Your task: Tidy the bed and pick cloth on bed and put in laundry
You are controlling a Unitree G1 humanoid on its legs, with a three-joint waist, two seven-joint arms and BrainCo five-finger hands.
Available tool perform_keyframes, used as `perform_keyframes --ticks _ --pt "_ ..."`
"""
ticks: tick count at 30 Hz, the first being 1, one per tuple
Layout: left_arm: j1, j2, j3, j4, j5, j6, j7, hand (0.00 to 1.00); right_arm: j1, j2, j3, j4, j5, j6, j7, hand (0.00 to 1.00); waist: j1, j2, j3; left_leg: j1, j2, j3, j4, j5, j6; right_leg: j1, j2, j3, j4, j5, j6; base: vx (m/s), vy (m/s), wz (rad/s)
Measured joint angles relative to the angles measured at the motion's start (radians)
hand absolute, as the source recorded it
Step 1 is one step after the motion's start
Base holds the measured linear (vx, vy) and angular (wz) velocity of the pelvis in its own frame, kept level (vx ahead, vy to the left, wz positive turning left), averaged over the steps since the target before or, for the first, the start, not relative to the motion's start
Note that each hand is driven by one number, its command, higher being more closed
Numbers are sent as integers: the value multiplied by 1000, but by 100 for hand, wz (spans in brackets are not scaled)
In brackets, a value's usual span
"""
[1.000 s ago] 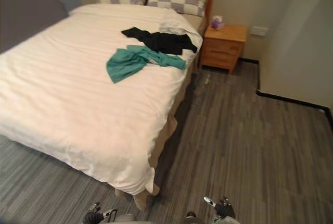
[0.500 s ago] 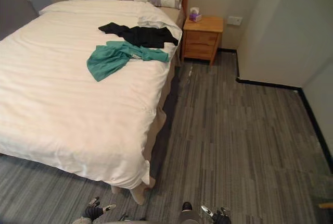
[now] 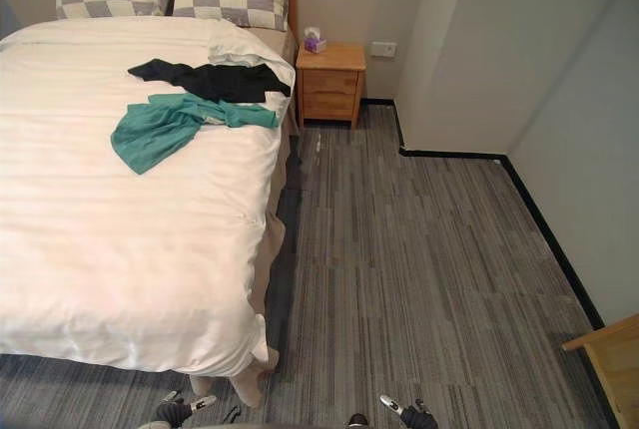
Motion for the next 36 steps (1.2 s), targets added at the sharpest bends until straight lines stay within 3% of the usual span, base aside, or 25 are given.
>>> perform_keyframes --ticks 4,6,8,13,17,19,20,21,23,26,28,29,30,31,32,33,35,36 --pt "5 -4 28 0 -7 17 -1 0 8 -2 -47 9 5 -30 116 0 0 -2 -1 -2 -7 -8 -15 7 10 -4 -6 -12 0 1 3 -1 1 5" --pt "18 -8 58 1 -7 36 -15 0 14 -2 -82 10 16 -71 223 0 -1 -12 -8 -22 -16 -8 -28 10 14 -31 -13 -13 1 2 7 0 0 0" --pt "22 -9 71 2 -7 48 -29 0 18 -2 -98 10 43 -98 280 0 -1 -8 -11 -22 -17 -7 -46 17 17 -38 -17 -13 1 2 9 0 0 0" --pt "46 -15 142 2 -31 49 -67 0 0 -1 -143 6 110 -234 516 0 1 -23 -8 -16 -26 44 -53 6 13 -67 -29 23 20 4 19 19 25 -23" --pt "47 -18 187 2 -65 25 -74 0 -21 -1 -140 -12 64 -281 543 0 4 -6 3 -11 -9 102 -15 -28 19 -98 -21 41 61 13 18 19 41 -54" --pt "38 -19 200 2 -79 3 -79 0 -23 1 -120 -16 30 -307 539 0 9 18 21 -35 35 132 63 -70 28 -118 -5 40 94 26 12 -31 24 -35" --pt "19 -25 203 -2 -80 -5 -80 0 -20 7 -106 -29 19 -320 533 0 13 32 28 -71 77 140 131 -104 32 -159 -4 14 167 -6 -28 -41 16 -15" --pt "-7 -22 202 -4 -97 -6 -80 0 2 17 -106 -33 -9 -348 520 0 19 48 39 -101 125 137 200 -134 18 -187 -18 -45 239 -31 -39 -35 12 -12" --pt "-24 -4 202 -7 -118 -5 -79 0 18 43 -98 -33 -42 -383 506 0 27 55 44 -129 187 118 266 -158 -16 -204 -36 -73 298 -36 -41 31 -107 -3" --pt "-21 34 214 -11 -117 13 -72 0 42 70 -49 -33 -87 -446 496 0 26 -13 34 -123 248 111 285 -152 -85 -204 -87 -101 375 -65 -15 33 -336 -6" --pt "-20 28 220 -12 -116 19 -66 0 37 69 -41 -34 -87 -452 497 0 26 -21 29 -122 269 112 276 -139 -115 -207 -89 -108 389 -75 -1 25 -322 -9" --pt "-19 21 224 -16 -116 24 -61 0 35 68 -40 -31 -86 -452 505 0 23 -26 24 -122 293 112 270 -125 -139 -207 -75 -117 399 -141 28 82 -460 -6" --pt "-18 13 223 -28 -118 33 -51 0 30 54 -41 -24 -85 -450 515 0 22 -33 14 -134 309 113 292 -114 -121 -206 -60 -136 402 -217 -9 103 -533 11" --pt "-22 -10 215 -30 -123 47 -50 0 26 32 -45 -9 -84 -449 521 0 16 -10 18 -162 335 105 340 -92 -85 -196 -44 -160 407 -229 -21 87 -442 22" --pt "-25 -22 214 -30 -127 50 -50 0 28 24 -49 -3 -84 -449 523 0 12 -11 21 -180 340 96 370 -82 -70 -188 -39 -167 405 -234 -29 117 -455 35" --pt "-24 -65 208 -32 -145 46 -50 0 38 -17 -63 9 -85 -435 520 0 8 20 30 -232 308 -6 498 -91 -85 -139 -17 -180 364 -231 -42 115 -347 18" --pt "-20 -72 175 -33 -144 43 -51 0 39 -52 -74 21 -82 -417 520 0 20 40 34 -236 233 -64 542 -132 -108 -99 -7 -177 324 -222 -65 91 -200 -10" --pt "-8 -82 173 -44 -143 37 -50 0 30 -71 -84 36 -76 -395 523 0 25 45 34 -235 144 -97 527 -171 -104 -75 -6 -156 294 -215 -78 90 -134 -47"
